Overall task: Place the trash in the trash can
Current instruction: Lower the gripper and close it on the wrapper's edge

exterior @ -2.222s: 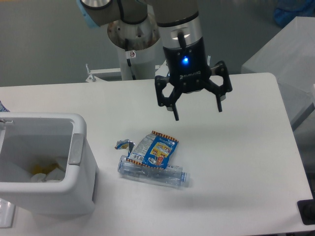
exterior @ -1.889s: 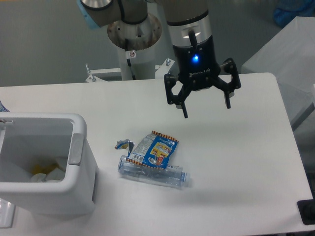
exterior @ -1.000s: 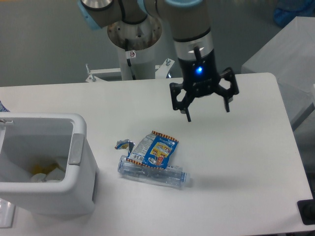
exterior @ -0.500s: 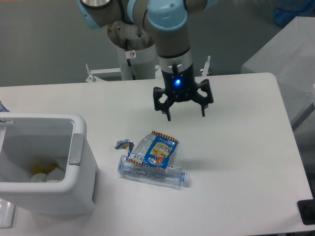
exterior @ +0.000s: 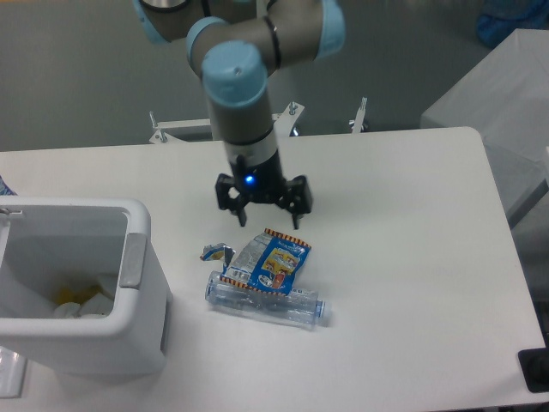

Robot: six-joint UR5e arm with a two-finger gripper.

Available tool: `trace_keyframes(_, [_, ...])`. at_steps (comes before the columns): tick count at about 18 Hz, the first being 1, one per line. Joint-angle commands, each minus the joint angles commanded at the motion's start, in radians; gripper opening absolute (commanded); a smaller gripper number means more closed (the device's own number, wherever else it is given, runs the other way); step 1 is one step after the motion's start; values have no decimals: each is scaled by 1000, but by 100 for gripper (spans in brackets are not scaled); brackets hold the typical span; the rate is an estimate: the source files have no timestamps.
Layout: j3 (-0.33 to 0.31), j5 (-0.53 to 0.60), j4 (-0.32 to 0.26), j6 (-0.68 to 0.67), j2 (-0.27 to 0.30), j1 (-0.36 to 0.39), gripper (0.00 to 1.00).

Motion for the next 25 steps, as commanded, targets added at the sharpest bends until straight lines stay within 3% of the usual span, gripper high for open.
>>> trace_keyframes(4, [3, 69, 2, -14, -64, -45, 100])
trace_keyframes(16, [-5, 58, 18, -37, -98, -54, 100])
trace_keyframes(25, [26, 60, 20, -78, -158, -65, 100])
